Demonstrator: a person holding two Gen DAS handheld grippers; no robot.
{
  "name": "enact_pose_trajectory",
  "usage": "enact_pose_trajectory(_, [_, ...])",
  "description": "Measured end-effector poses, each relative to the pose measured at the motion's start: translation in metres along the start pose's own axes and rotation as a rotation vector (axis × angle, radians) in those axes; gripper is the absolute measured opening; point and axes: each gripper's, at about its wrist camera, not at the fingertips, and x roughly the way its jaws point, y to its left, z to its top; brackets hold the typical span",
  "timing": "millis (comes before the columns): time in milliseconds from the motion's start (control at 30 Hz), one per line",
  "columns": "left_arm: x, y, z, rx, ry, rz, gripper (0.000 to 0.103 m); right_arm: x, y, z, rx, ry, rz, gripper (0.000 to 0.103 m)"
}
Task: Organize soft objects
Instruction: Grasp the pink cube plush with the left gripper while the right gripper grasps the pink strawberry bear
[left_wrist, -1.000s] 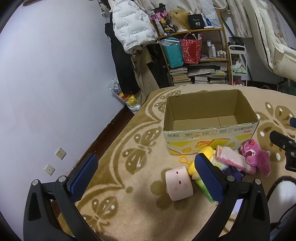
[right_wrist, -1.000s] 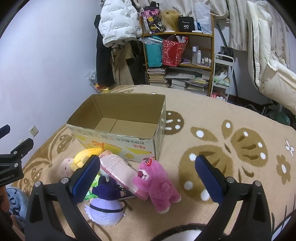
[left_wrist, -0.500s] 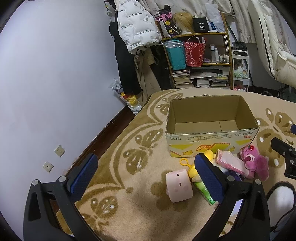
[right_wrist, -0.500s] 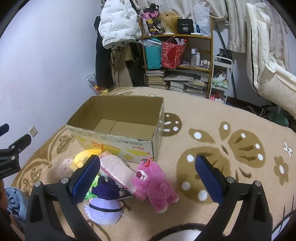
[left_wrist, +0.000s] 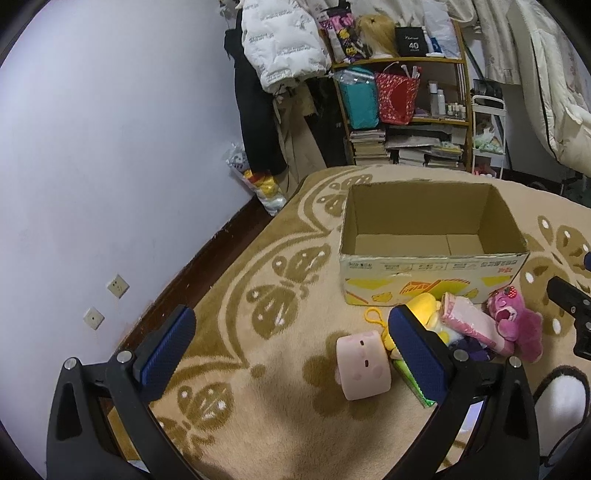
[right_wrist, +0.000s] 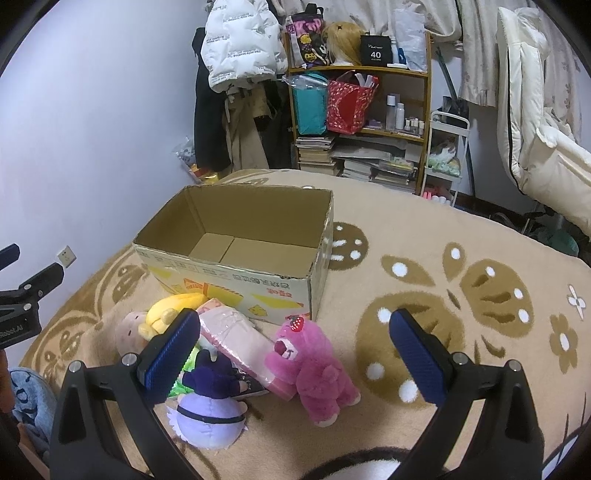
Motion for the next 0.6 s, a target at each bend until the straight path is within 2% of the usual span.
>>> enact_pose_trajectory(200, [0.026, 0.007, -0.005, -0.057, 0.075, -0.024, 0.103, 0.019, 0.003, 0.002, 0.0, 0.025, 0.016, 0.103])
enact_pose_trajectory(267, [0.035, 0.006, -0.007, -0.053, 0.096, -0.024, 0.103, 0.026, 0.004, 0.002, 0.005, 0.042, 0.019, 0.103])
enact_pose_trajectory(433, [0.051, -0.003, -0.009, -0.044, 0.135, -0.076, 0.103, 0.049, -0.001, 0.001, 0.021, 0.088, 0.042, 0.103])
enact_pose_trajectory(600, [0.064, -0.015, -0.011, -0.003, 0.16, -0.065, 0.103, 0.065, -0.01, -0.007, 0.056, 0.145, 0.055, 0.103])
